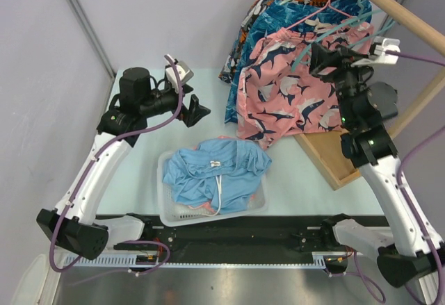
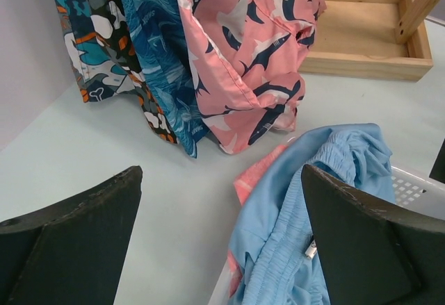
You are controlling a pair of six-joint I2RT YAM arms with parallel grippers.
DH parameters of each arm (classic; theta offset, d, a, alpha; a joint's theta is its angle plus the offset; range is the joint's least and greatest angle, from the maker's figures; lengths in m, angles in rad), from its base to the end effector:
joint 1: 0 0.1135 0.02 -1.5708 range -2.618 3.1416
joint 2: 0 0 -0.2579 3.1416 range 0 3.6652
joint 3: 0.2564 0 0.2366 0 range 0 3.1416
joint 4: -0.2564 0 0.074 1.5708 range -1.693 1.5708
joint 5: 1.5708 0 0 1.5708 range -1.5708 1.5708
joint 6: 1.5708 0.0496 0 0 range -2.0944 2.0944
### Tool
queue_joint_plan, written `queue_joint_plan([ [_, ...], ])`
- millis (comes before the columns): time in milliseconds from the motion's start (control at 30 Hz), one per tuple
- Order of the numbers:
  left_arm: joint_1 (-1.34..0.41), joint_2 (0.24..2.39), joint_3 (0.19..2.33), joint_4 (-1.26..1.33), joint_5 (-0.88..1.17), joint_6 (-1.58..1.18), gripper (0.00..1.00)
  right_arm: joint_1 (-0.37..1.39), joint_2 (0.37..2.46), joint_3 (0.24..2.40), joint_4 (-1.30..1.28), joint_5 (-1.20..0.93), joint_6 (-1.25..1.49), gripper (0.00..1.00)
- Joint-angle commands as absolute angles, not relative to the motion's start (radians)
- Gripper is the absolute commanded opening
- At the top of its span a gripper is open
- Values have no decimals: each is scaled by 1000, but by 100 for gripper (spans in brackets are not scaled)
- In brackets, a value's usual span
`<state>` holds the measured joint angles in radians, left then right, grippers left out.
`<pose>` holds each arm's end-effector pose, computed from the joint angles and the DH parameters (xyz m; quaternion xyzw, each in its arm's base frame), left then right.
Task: Place the shorts on the hanger
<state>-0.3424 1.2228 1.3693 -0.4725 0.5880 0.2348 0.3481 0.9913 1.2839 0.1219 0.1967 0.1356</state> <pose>0.2346 -0.1128 0.4118 0.3833 0.6974 -0.2651 0.5445 0.1846 0.0567 0.5022 0.0241 0.5495 0.1475 0.8220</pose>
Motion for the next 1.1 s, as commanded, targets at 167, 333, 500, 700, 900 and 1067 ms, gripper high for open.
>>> queue_joint_plan([
  [167,-348,1167,1397,-431,600,242,100,337,1147,1377,226,468,500,66],
  [333,-348,1143,1385,-434,592,252,100,322,1176,1385,219,448,593,65],
  [500,-348,1134,1394,-434,574,255,100,262,1224,1387,189,390,745,61],
  [700,-348,1129,1427,-466,561,296,100,218,1261,1385,190,316,879,61],
  [900,-348,1132,1436,-480,555,308,100,212,1295,1385,233,253,936,54],
  [1067,-348,1127,1433,-477,552,304,100,206,1301,1387,244,238,945,21],
])
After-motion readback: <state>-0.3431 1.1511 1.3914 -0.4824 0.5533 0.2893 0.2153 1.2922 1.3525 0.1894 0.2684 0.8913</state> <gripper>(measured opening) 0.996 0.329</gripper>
